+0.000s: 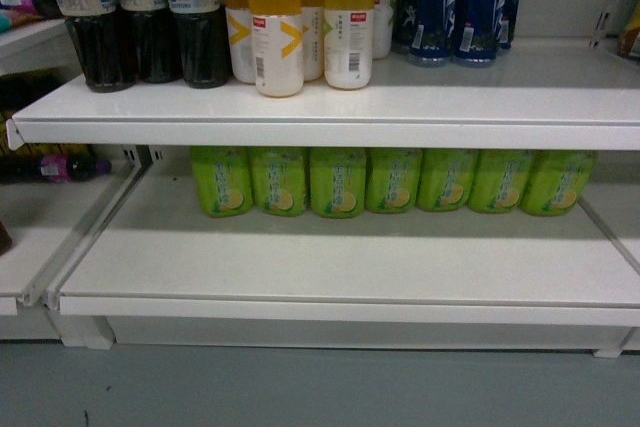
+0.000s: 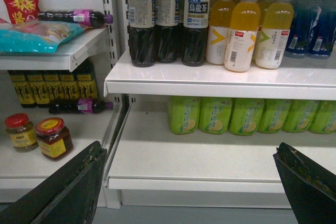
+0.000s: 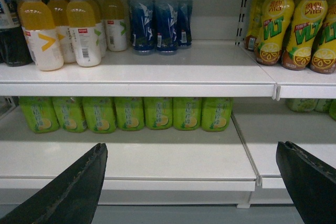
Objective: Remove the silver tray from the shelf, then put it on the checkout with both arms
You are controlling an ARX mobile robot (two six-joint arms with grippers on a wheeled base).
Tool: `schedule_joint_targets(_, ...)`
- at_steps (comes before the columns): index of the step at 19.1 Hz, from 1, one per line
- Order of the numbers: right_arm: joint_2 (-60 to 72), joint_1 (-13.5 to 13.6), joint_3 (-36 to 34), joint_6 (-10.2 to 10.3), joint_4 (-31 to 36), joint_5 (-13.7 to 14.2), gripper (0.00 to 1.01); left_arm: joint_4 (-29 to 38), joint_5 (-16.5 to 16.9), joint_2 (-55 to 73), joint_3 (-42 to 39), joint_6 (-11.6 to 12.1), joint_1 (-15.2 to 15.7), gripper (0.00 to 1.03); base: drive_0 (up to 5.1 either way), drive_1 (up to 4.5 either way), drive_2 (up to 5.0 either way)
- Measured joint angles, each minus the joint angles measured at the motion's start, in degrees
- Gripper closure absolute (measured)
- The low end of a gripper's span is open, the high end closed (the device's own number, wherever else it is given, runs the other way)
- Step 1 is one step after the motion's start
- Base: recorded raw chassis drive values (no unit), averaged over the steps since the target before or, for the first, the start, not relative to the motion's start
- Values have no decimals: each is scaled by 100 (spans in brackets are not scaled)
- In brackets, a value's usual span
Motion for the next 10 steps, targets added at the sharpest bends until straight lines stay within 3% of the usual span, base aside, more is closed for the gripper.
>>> schedule_joint_targets(10, -2, 0, 0, -9, 0, -17, 3, -9, -7, -2, -2, 24, 0, 5, 0, 0, 0)
